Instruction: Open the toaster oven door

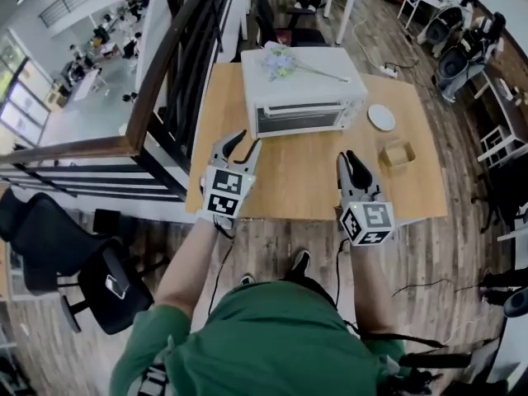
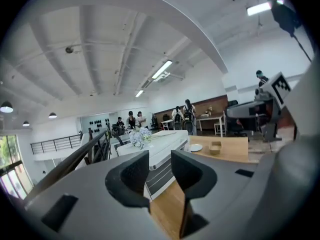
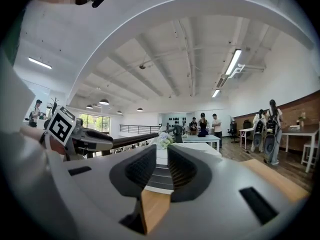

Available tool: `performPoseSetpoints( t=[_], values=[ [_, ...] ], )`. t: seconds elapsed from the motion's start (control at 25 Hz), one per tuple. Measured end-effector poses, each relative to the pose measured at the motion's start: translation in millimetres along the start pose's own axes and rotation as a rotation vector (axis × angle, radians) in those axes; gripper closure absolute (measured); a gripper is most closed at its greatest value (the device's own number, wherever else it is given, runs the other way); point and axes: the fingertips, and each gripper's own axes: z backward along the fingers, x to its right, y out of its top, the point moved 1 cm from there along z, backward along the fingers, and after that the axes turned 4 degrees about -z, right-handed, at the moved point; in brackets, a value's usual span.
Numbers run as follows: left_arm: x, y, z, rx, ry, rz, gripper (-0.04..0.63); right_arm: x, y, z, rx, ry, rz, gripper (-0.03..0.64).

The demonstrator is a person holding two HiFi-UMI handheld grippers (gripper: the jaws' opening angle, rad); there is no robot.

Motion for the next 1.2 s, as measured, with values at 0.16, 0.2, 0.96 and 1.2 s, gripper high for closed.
performPoseSetpoints(
  t=[0.16, 0.2, 0.96, 1.2],
  values=[
    [9, 2, -39, -0.078, 0.058, -0.151, 0.448, 32, 7, -29, 0.004, 0.073, -0.011, 0.541],
    [11, 1, -48, -0.099, 0.074, -0.175, 0.448, 41, 7, -36, 0.000, 0.087, -0.017, 0.541],
    [20, -65, -181, -0.512, -0.062, -0.573, 0.448, 145, -11, -76, -0.030, 0.079, -0.102, 0.538],
    [16, -74, -195, -0.534, -0.154, -0.570, 0.448, 139, -24, -66, -0.044, 0.015, -0.132, 0.538]
  ],
)
